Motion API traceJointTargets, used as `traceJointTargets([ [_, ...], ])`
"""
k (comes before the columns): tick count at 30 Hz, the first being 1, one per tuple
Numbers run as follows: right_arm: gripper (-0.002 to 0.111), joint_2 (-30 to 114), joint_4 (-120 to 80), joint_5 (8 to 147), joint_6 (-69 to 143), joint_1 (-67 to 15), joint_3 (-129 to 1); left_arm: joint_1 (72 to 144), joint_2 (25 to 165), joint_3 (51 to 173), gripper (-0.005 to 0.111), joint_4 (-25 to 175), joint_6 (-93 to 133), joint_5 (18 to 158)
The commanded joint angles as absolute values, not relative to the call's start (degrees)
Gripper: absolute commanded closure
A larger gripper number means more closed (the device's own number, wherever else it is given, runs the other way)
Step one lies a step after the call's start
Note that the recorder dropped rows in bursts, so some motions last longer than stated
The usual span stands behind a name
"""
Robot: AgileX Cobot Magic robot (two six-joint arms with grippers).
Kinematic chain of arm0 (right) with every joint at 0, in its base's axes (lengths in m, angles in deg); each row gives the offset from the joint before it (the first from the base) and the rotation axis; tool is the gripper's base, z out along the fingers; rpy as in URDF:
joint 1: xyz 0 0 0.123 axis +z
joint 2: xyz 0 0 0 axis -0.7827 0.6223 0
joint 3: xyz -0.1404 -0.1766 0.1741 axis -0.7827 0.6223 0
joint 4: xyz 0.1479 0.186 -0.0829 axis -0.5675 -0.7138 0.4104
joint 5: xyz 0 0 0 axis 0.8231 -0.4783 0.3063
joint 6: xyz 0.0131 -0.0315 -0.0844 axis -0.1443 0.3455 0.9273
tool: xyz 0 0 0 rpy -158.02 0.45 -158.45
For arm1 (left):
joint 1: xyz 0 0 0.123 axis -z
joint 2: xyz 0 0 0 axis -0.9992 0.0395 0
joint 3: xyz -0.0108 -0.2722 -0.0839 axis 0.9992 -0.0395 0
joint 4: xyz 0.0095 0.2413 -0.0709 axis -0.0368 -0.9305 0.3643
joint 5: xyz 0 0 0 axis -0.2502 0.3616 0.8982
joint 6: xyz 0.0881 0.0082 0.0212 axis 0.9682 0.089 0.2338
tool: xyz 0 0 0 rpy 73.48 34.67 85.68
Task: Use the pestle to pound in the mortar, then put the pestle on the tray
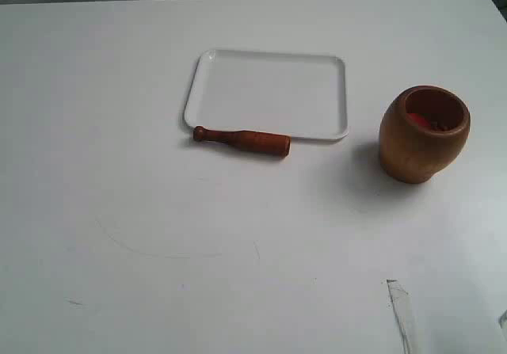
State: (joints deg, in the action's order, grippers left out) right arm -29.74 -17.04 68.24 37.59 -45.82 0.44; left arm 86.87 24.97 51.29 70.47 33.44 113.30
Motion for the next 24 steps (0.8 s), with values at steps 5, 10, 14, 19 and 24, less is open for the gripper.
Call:
traceJointTargets([
  [5, 0.108, -29.87, -16.76, 68.27, 37.76, -46.28, 0.64, 87.32, 24.90, 51.26, 0.107, 70.89, 32.97, 113.12],
  [10, 0.108, -29.87, -16.76, 68.27, 37.76, -46.28, 0.64, 87.32, 24.90, 51.26, 0.107, 70.89, 32.97, 113.12],
  [14, 0.108, -29.87, -17.48, 69.41, 37.76, -46.28, 0.64, 87.32, 24.90, 51.26, 0.107, 70.89, 32.97, 113.12],
  [19, 0.108, -29.87, -34.61, 75.76, 37.39, -46.28, 0.64, 87.32, 24.90, 51.26, 0.107, 70.89, 32.97, 113.12],
  [24, 0.108, -29.87, -39.49, 77.53, 37.16, -46.28, 0.64, 87.32, 24.90, 51.26, 0.107, 70.89, 32.97, 113.12],
])
